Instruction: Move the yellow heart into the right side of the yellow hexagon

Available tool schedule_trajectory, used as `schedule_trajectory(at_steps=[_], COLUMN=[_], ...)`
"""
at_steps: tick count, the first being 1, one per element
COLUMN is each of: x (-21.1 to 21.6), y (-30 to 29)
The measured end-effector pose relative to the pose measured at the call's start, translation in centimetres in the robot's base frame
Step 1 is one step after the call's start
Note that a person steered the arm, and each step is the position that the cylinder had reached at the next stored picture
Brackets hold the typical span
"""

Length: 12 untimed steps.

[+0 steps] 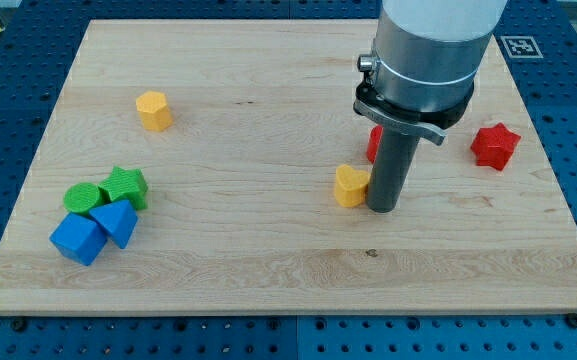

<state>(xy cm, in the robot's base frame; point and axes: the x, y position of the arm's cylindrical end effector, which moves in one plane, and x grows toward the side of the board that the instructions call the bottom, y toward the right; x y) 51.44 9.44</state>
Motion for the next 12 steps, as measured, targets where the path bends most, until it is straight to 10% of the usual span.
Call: schedule_trajectory(at_steps=[12], x=[-1.1], y=[-7.4])
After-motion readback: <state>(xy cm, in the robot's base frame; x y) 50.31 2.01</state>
